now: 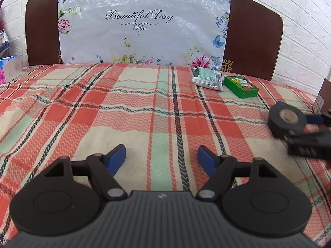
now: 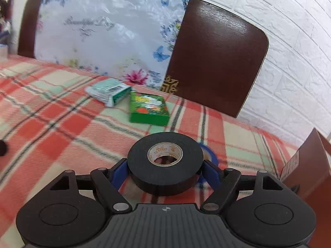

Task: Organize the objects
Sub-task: 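Grasp the black tape roll by its rim with the left gripper, then lift the black tape roll into the brown box and release it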

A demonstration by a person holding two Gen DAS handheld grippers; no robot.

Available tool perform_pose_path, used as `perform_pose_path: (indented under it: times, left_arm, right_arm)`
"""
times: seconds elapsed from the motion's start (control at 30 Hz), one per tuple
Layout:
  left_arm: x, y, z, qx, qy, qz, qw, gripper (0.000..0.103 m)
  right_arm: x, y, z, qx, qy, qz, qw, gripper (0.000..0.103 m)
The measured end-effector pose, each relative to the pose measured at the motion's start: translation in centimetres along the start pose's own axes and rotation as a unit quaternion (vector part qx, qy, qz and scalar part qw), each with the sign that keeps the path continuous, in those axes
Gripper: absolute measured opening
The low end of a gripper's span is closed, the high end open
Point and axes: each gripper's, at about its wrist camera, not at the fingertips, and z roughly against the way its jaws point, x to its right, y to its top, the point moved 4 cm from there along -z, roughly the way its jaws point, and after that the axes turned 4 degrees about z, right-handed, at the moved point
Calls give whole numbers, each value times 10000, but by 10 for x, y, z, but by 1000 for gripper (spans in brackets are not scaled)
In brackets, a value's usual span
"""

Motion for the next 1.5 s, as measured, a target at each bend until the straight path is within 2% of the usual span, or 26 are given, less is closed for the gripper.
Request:
perform_pose_path:
  times: [0.17, 0.23, 0.3, 0.33, 0.43, 0.57, 0.67, 0.73, 0.8, 0.87, 0.9, 0.93, 0.97, 1.07, 1.17, 1.3, 1.4, 1.5]
  left_arm:
    - [1, -1, 0, -29, 13, -64, 10000, 80]
    - [4, 1, -1, -131, -27, -166, 9998, 85]
    - [12, 3, 0, -308, 11, -315, 9990, 85]
    - [18, 4, 3, -417, -119, -312, 9986, 82]
    - [47, 6, 21, -721, -931, -107, 9930, 75]
    - [99, 3, 37, -1133, -1664, -350, 9789, 71]
    - [125, -4, 36, -1465, -1830, -534, 9707, 66]
    - [135, -9, 28, -1701, -1684, -646, 9688, 64]
    - [139, -16, 21, -1930, -1688, -595, 9647, 65]
    - [140, -18, 22, -1943, -1723, -508, 9644, 62]
    - [142, -18, 22, -1959, -1787, -472, 9631, 50]
    - [142, -17, 22, -1975, -1825, -422, 9622, 42]
    - [142, -16, 21, -1973, -1686, -471, 9646, 38]
    - [145, -9, 26, -1962, -1685, -461, 9649, 35]
    - [157, 11, 41, -1765, -1825, -457, 9661, 32]
    - [200, 52, 64, -1287, -2189, -775, 9641, 32]
    - [245, 76, 76, -996, -2497, -1058, 9574, 32]
    - [294, 88, 79, -803, -2727, -1365, 9490, 33]
  right_arm:
    - [-10, -34, 61, -135, 893, -214, 9957, 75]
    - [-12, -50, 83, -186, 1121, -257, 9932, 75]
    - [-10, -63, 101, -206, 1145, -264, 9929, 76]
    - [-9, -69, 108, -213, 1080, -254, 9936, 82]
    - [-4, -82, 122, -158, 918, -267, 9953, 85]
    - [4, -84, 124, -163, 960, -472, 9941, 83]
    - [1, -81, 122, -114, 1014, -347, 9942, 82]
    - [1, -79, 120, -87, 1037, -280, 9942, 82]
    - [1, -76, 115, -78, 1071, -270, 9938, 81]
    - [0, -74, 110, -99, 1135, -295, 9931, 78]
    - [0, -73, 107, -120, 1213, -318, 9920, 75]
    - [-1, -72, 104, -134, 1360, -365, 9899, 68]
    - [-1, -70, 103, -138, 1456, -416, 9884, 68]
    - [-3, -69, 106, -63, 1435, -415, 9888, 67]
    - [3, -68, 114, 107, 1384, -569, 9887, 67]
    - [30, -55, 135, 560, 888, -644, 9924, 67]
    - [67, -42, 150, 906, 402, -699, 9926, 67]
    - [110, -34, 160, 1068, -54, -764, 9913, 67]
